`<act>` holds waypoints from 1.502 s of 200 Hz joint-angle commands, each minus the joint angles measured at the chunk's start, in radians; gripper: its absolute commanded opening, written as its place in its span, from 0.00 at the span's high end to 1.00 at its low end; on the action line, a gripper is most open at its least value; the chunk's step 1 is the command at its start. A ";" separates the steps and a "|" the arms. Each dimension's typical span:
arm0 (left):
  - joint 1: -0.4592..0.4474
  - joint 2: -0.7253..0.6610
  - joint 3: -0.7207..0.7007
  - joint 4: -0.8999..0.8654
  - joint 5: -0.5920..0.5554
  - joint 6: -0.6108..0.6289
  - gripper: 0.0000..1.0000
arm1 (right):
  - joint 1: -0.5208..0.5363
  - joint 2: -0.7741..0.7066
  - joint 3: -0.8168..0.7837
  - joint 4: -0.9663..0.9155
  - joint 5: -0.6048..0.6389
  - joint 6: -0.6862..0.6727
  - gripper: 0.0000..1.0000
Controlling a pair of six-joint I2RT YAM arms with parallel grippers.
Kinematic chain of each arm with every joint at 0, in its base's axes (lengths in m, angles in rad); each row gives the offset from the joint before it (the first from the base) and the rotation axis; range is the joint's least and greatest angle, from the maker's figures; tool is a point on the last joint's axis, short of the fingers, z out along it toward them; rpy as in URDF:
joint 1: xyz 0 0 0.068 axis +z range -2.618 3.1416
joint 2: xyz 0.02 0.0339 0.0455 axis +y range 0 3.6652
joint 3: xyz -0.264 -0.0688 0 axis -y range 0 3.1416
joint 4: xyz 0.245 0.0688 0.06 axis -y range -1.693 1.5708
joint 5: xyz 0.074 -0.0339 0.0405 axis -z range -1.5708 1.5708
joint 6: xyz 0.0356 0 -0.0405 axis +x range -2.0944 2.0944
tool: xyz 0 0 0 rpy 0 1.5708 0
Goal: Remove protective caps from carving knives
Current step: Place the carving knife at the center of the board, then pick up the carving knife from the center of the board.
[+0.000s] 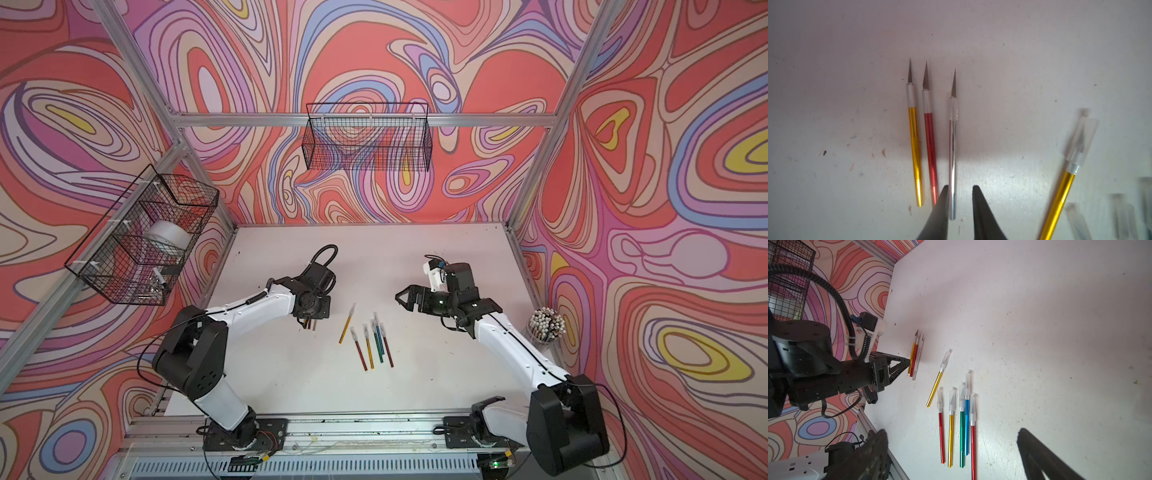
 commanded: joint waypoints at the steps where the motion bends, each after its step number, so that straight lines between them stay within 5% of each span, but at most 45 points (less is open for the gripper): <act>1: -0.027 -0.043 -0.036 -0.042 0.061 -0.027 0.77 | -0.004 -0.012 0.031 -0.017 0.001 -0.010 0.02; 93: -0.141 -0.045 -0.075 0.032 0.216 -0.042 0.75 | 0.001 -0.003 0.029 -0.021 -0.029 -0.025 0.02; 211: -0.155 0.050 -0.043 0.084 0.242 -0.049 0.71 | 0.004 0.000 0.011 -0.021 -0.015 -0.025 0.02; 300: -0.157 0.110 0.001 0.065 0.189 -0.031 0.78 | 0.007 0.010 0.003 -0.015 -0.003 -0.017 0.02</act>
